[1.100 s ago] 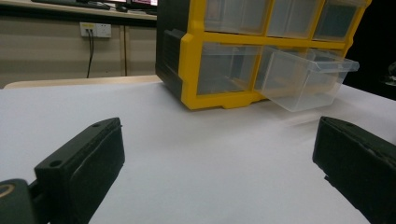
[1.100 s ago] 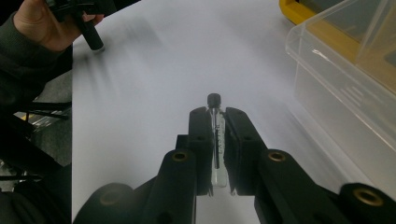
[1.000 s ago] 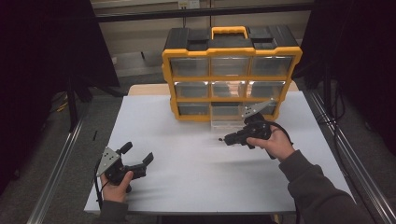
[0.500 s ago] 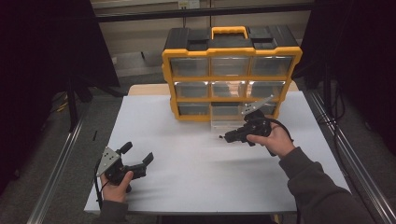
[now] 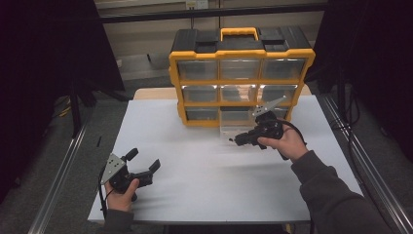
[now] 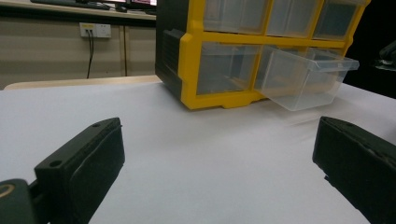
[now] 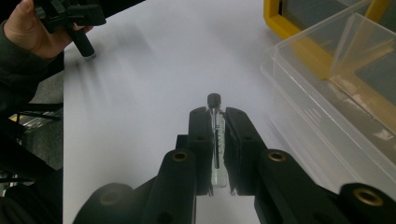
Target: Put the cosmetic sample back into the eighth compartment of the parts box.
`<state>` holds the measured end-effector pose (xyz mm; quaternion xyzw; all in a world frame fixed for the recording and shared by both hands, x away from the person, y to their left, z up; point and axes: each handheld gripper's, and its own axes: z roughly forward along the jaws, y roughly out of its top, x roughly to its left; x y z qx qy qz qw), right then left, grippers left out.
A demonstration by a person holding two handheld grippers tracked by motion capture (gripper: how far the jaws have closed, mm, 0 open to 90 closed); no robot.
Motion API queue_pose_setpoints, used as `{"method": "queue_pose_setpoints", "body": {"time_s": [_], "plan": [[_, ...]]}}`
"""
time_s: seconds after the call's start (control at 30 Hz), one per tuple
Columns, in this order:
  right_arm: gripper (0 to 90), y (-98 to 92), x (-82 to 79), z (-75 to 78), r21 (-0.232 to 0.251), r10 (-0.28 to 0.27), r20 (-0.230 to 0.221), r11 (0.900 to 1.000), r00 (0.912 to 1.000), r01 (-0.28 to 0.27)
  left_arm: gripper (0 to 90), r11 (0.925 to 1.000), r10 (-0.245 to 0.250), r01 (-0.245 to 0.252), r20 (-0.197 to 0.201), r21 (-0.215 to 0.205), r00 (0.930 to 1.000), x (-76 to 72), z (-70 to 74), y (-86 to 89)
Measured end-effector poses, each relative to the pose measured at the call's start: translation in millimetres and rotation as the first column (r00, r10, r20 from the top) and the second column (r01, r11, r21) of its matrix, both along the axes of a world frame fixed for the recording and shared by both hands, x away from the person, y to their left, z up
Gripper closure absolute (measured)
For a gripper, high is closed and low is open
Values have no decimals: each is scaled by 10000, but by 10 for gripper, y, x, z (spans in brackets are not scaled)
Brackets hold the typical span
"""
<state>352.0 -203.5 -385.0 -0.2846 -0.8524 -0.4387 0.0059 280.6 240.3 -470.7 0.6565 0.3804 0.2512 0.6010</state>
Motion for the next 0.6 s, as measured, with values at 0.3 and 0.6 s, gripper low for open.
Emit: {"method": "queue_pose_setpoints", "body": {"time_s": [0.3, 0.6], "plan": [[815, -21, 35, 43, -67, -46, 105, 10000, 9999, 47, 22, 10000, -5, 5, -1, -6, 10000, 0, 1, 0], [815, -14, 61, 73, -135, -55, 158, 9999, 9999, 57, 22, 10000, 16, -16, 5, -29, 10000, 2, 0, -3]]}}
